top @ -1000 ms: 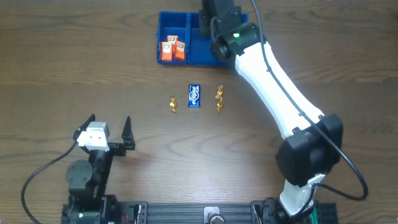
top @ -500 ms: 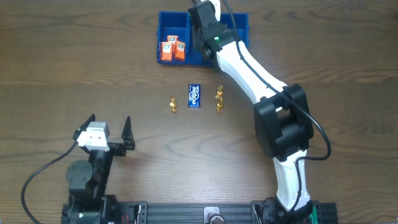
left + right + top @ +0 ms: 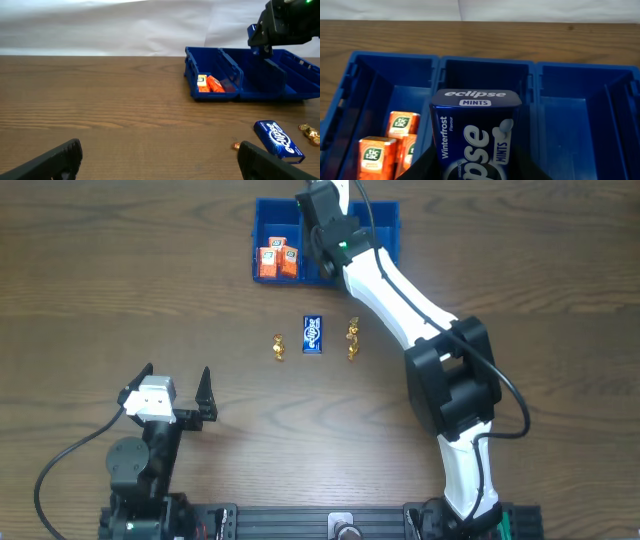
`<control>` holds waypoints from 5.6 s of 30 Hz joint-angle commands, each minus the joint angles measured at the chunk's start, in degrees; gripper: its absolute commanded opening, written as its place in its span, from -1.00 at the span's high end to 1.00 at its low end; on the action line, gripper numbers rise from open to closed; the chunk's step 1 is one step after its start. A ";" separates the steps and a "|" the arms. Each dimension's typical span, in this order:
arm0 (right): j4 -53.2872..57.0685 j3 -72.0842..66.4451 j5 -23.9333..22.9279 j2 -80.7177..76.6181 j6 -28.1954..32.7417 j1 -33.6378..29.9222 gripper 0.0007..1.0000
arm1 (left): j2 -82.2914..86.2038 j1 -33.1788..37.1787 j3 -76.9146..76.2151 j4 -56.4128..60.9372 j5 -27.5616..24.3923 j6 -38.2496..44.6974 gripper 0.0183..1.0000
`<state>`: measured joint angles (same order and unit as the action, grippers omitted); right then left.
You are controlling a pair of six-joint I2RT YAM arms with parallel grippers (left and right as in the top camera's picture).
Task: Sort Candies Into Trays
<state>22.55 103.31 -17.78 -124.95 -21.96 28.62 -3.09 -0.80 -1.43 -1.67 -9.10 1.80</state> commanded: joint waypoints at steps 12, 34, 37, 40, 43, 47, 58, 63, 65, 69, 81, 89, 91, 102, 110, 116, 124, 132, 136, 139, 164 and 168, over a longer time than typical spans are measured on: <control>1.84 1.09 -0.15 1.22 -0.79 0.24 -1.00 | 0.37 0.02 1.16 -1.92 -1.03 0.81 -1.00; 38.73 1.22 13.20 0.11 -11.28 7.82 -1.00 | 0.37 0.02 1.16 -1.92 -1.03 0.81 -0.99; 37.11 1.20 13.49 -3.58 -11.34 8.31 -1.00 | 0.37 0.02 1.16 -1.92 -1.03 0.81 -1.00; 36.39 1.20 13.44 -5.68 -12.39 8.28 -1.00 | 0.37 0.02 1.16 -1.92 -1.03 0.81 -1.00; 35.80 1.18 13.46 -6.95 -12.68 8.26 -1.00 | 0.37 0.02 1.16 -1.92 -1.03 0.81 -1.00; 35.28 0.76 13.40 -7.30 -13.90 8.20 -1.00 | 0.37 0.02 1.16 -1.92 -1.03 0.81 -1.00; 30.56 -1.97 17.90 -7.30 -15.76 6.49 -0.29 | 0.37 0.02 1.16 -1.92 -1.03 0.81 -1.00; 30.67 -1.97 17.92 -7.30 -15.76 6.51 0.29 | 0.37 0.02 1.16 -1.92 -1.03 0.81 -1.00; 30.84 -1.97 17.90 -7.30 -15.76 6.54 0.43 | 0.37 0.02 1.16 -1.92 -1.03 0.81 -0.99; 31.15 -1.97 17.88 -7.28 -15.76 6.56 0.70 | 0.37 0.02 1.16 -1.92 -1.03 0.81 -1.00; 43.25 14.49 3.74 3.82 -10.10 7.63 0.93 | 0.37 0.02 1.16 -1.92 -1.03 0.81 -0.99; 33.99 27.69 -1.88 2.99 2.25 3.17 0.93 | 0.37 0.02 1.16 -1.92 -1.05 0.81 -1.00; 29.64 27.69 -1.86 0.98 2.78 1.79 0.93 | 0.37 0.02 1.16 -1.92 -1.03 0.81 -1.00; 25.46 27.65 2.23 -10.91 2.54 -1.36 0.93 | 0.37 0.02 1.16 -1.92 -1.03 0.81 -0.99; 24.48 27.58 2.19 -12.52 2.54 -1.40 0.24 | 0.37 0.02 1.16 -1.92 -1.03 0.81 -1.00; 24.11 27.58 2.25 -12.57 2.54 -1.38 -1.00 | 0.37 0.02 1.16 -1.92 -1.03 0.81 -1.00; 36.22 37.31 8.87 -11.76 2.29 -0.79 -1.00 | 0.37 0.02 1.16 -1.92 -1.03 0.81 -1.00; 58.99 44.70 10.60 -11.80 -1.51 8.48 -1.00 | 0.37 0.02 1.16 -1.92 -1.03 0.81 -1.00; 59.28 36.98 10.60 -11.80 -3.80 12.55 -1.00 | 0.37 0.02 1.16 -1.92 -1.03 0.81 -1.00; 56.74 29.14 11.39 -11.80 -6.29 13.57 -1.00 | 0.37 0.02 1.16 -1.92 -1.03 0.81 -1.00; 40.46 10.27 14.25 -11.85 -17.35 16.55 -0.97 | 0.37 0.02 1.16 -1.92 -1.03 0.81 -1.00; 40.48 10.27 14.05 -11.96 -20.74 16.55 -0.88 | 0.37 0.02 1.16 -1.92 -1.03 0.81 -1.00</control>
<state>63.13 114.13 -2.20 -136.75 -38.41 44.97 -3.09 -0.80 -1.43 -1.67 -9.10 1.80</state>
